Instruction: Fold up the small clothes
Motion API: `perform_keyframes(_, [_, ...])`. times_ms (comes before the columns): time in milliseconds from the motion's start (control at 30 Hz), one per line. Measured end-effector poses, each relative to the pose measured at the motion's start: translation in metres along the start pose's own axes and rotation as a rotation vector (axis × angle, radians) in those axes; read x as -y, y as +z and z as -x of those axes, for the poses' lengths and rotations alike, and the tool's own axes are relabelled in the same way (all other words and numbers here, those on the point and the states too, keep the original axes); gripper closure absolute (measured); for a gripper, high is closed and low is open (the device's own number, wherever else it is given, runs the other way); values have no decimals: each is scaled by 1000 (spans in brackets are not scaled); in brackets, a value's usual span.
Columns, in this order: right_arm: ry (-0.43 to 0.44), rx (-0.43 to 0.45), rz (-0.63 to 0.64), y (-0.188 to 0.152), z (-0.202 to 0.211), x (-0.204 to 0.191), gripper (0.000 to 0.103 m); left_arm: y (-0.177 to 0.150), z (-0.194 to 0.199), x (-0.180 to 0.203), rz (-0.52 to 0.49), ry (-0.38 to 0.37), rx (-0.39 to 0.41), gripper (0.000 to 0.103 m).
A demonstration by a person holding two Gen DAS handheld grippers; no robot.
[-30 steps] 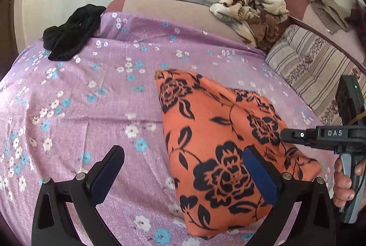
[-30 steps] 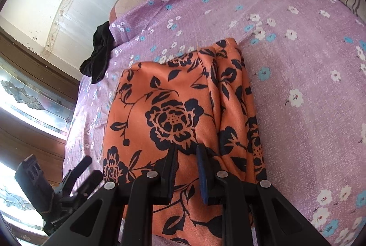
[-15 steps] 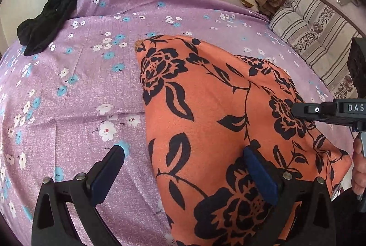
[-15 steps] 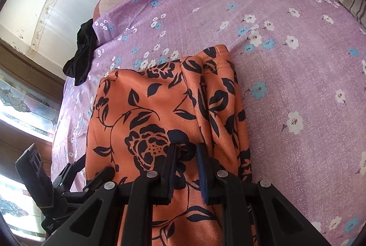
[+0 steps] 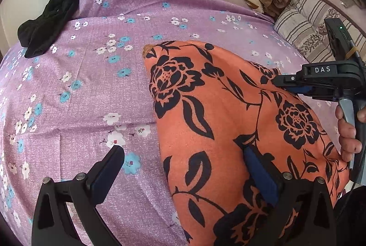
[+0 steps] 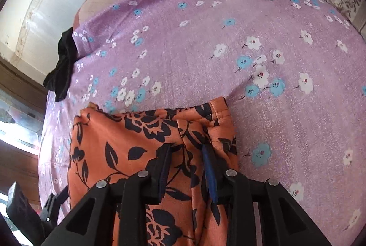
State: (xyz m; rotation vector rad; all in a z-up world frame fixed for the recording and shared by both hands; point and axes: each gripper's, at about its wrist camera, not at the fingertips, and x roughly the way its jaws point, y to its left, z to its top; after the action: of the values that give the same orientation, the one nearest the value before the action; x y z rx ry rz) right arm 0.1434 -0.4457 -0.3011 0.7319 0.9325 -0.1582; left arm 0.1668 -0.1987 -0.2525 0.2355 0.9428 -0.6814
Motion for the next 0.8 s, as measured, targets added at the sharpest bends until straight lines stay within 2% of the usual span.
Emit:
perform_keyframes(167, [13, 36, 52, -9, 17, -10, 67, 0, 17, 1, -27, 41, 28, 0])
perform_keyframes(367, [73, 62, 116, -44, 53, -24, 66, -5, 32, 2, -64, 91, 60, 0])
perform_keyframes(600, [30, 32, 108, -74, 62, -17, 66, -11, 30, 1, -64, 100, 55, 0])
perform_keyframes(633, [21, 16, 91, -78, 59, -11, 61, -11, 30, 1, -64, 100, 56, 0])
perform_keyframes(667, [5, -9, 71, -81, 53, -6, 47, -11, 29, 1, -64, 99, 56, 0])
perform_keyframes(700, [-14, -41, 56, -84, 44, -2, 42, -12, 28, 1, -63, 98, 55, 0])
perform_keyframes(800, [-47, -41, 86, -85, 36, -3, 40, -15, 26, 1, -55, 99, 57, 0])
